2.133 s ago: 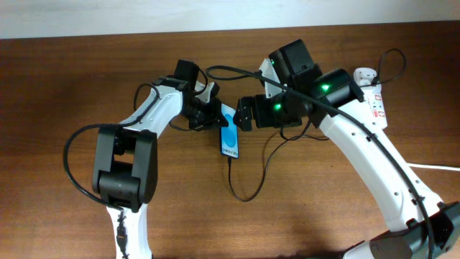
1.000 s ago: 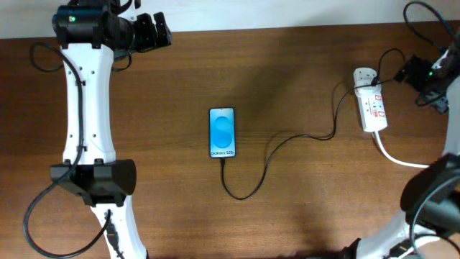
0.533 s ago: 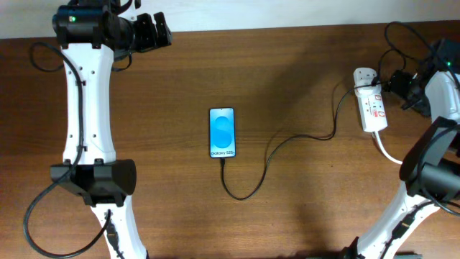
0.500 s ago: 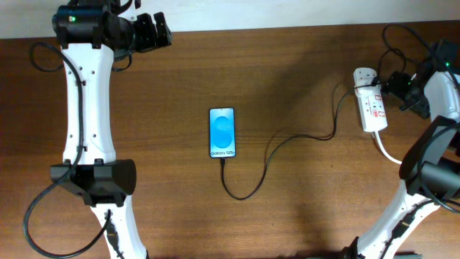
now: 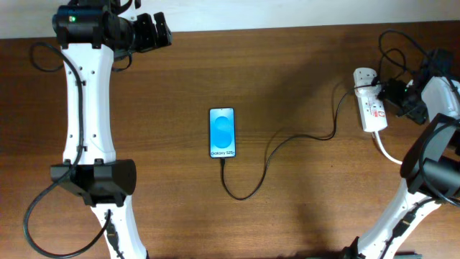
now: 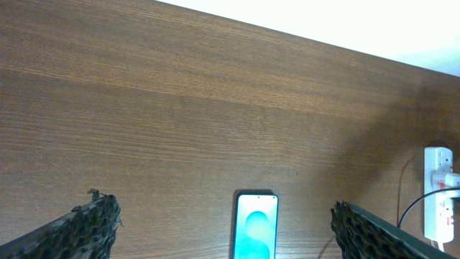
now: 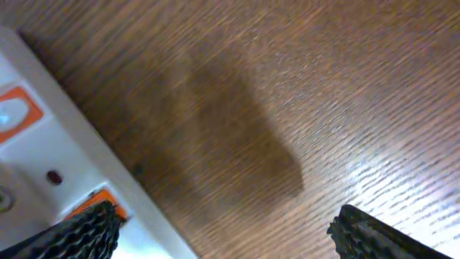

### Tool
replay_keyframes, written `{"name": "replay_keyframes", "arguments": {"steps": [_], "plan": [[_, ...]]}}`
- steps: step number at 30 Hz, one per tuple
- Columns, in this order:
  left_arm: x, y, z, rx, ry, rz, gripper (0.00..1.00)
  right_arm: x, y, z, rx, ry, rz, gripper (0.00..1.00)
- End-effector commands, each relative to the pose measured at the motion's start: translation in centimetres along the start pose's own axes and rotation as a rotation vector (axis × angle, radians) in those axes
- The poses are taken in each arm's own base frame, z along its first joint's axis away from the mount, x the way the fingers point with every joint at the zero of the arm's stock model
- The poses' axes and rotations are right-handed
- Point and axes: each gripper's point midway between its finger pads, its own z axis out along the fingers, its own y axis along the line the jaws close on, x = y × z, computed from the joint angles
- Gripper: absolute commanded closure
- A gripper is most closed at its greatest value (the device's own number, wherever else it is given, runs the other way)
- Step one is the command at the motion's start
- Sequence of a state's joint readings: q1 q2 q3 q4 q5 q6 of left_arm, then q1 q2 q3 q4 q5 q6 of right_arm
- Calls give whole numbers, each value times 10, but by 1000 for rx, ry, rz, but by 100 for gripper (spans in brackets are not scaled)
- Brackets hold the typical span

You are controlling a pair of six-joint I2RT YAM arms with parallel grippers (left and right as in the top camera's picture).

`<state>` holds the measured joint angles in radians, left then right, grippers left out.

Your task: Plug charger to phone and switch on socket

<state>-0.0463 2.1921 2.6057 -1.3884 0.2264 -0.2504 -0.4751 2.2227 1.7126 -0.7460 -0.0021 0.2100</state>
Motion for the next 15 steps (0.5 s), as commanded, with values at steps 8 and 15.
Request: {"name": "replay_keyframes", "arguments": {"steps": [8,15], "plan": [[-3,4,0,-14,-11,8,1,15,20,8,-119,52,-2,2],[-3,4,0,-14,-11,8,1,20,20,8,-118,74,-1,2]]}}
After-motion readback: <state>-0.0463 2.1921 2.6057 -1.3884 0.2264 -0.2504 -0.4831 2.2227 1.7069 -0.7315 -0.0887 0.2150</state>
